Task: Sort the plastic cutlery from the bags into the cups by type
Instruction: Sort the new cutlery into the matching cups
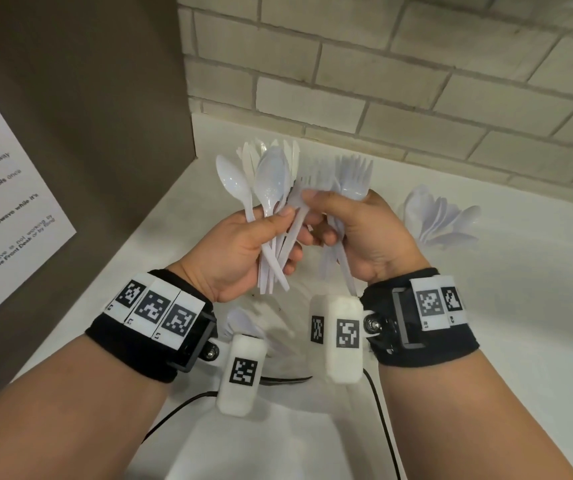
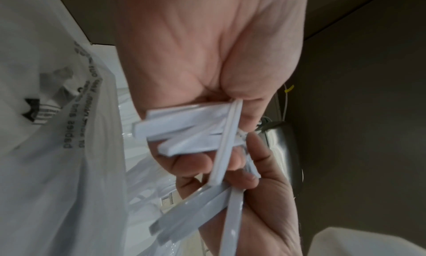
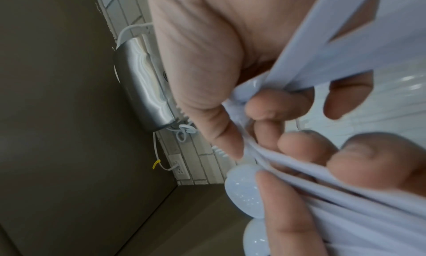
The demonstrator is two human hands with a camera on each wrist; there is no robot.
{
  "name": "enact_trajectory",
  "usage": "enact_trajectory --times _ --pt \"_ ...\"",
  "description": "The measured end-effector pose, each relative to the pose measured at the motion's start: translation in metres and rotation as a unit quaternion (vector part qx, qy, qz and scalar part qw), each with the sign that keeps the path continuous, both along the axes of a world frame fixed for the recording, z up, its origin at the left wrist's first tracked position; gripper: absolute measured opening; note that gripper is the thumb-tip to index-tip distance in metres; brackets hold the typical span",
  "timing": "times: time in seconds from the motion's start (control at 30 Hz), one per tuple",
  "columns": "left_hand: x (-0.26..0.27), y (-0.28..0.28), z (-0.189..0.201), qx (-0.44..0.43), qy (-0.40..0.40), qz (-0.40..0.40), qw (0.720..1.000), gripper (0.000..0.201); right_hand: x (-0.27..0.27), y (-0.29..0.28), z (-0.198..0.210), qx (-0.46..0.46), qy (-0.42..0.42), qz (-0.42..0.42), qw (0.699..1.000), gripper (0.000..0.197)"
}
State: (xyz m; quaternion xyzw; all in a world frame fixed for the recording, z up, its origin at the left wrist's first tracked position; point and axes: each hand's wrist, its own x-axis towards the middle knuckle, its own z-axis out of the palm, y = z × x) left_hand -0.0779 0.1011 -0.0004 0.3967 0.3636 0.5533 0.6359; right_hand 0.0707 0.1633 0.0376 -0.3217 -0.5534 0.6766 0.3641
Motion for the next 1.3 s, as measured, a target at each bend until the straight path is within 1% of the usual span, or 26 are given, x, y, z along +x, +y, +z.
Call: enact_trajectory --times 0.07,0.13,0.2,0.3,0.37,0.4,0.47,0.5,0.57,0.67,0.73,0.77,0.83,0.93,1.0,1.03,1.1,1.17,1.3 --pt "0.001 0.0 -0.001 -0.002 0.022 0.003 1.0 0.027 0.001 0.004 -0.002 -0.009 0.002 -0.04 0.999 0.006" --pt "0.003 0.0 0.0 -0.007 0.037 0.008 0.999 0.023 0.002 0.005 -0.002 -0.002 -0.002 -0.062 0.998 0.007" --pt "0.007 0.001 0.002 -0.016 0.046 0.017 0.999 0.025 0.002 0.004 -0.002 -0.001 -0.009 -0.084 0.996 0.007" --pt "0.012 0.002 0.005 -0.022 0.065 0.049 0.996 0.025 0.004 0.004 -0.001 -0.013 -0.014 -0.115 0.993 0.009" --pt "0.014 0.004 0.004 -0.02 0.092 0.08 0.992 0.026 0.011 0.008 0.003 -0.015 -0.024 -0.142 0.989 0.009" --pt "0.015 0.006 0.003 -0.023 0.107 0.097 0.989 0.027 0.016 0.013 0.006 -0.018 -0.016 -0.158 0.987 0.01" --pt "0.015 0.009 0.004 -0.032 0.11 0.12 0.986 0.027 0.029 0.026 0.017 -0.018 0.035 -0.189 0.981 0.008" --pt "0.014 0.01 0.004 -0.034 0.104 0.121 0.987 0.027 0.035 0.033 0.024 -0.007 0.067 -0.208 0.976 0.005" --pt "0.014 0.012 0.006 -0.033 0.102 0.121 0.987 0.026 0.046 0.047 0.038 0.042 0.101 -0.247 0.963 0.011" --pt "0.016 0.015 0.008 -0.03 0.101 0.125 0.986 0.026 0.048 0.062 0.047 0.133 0.072 -0.294 0.944 0.027" --pt "0.017 0.017 0.009 -0.03 0.103 0.13 0.986 0.026 0.044 0.072 0.043 0.183 0.049 -0.313 0.931 0.041" --pt "0.017 0.018 0.009 -0.031 0.103 0.131 0.986 0.026 0.041 0.075 0.039 0.206 0.044 -0.316 0.925 0.046" --pt "0.017 0.019 0.009 -0.033 0.102 0.133 0.985 0.026 0.033 0.08 0.029 0.223 0.052 -0.3 0.926 0.047" --pt "0.017 0.019 0.008 -0.04 0.097 0.14 0.985 0.026 0.019 0.082 0.011 0.196 0.081 -0.25 0.945 0.037" --pt "0.016 0.018 0.008 -0.044 0.094 0.142 0.984 0.026 0.011 0.083 -0.002 0.177 0.069 -0.233 0.954 0.036" --pt "0.015 0.017 0.008 -0.045 0.094 0.142 0.984 0.026 0.009 0.084 -0.008 0.169 0.053 -0.239 0.955 0.037" --pt "0.014 0.016 0.008 -0.047 0.099 0.144 0.984 0.025 0.008 0.085 -0.019 0.147 0.029 -0.255 0.955 0.042" --pt "0.012 0.016 0.008 -0.048 0.102 0.148 0.983 0.025 0.009 0.085 -0.026 0.117 0.024 -0.263 0.958 0.049" --pt "0.012 0.017 0.009 -0.046 0.101 0.15 0.982 0.025 0.008 0.084 -0.027 0.094 0.053 -0.247 0.963 0.065"
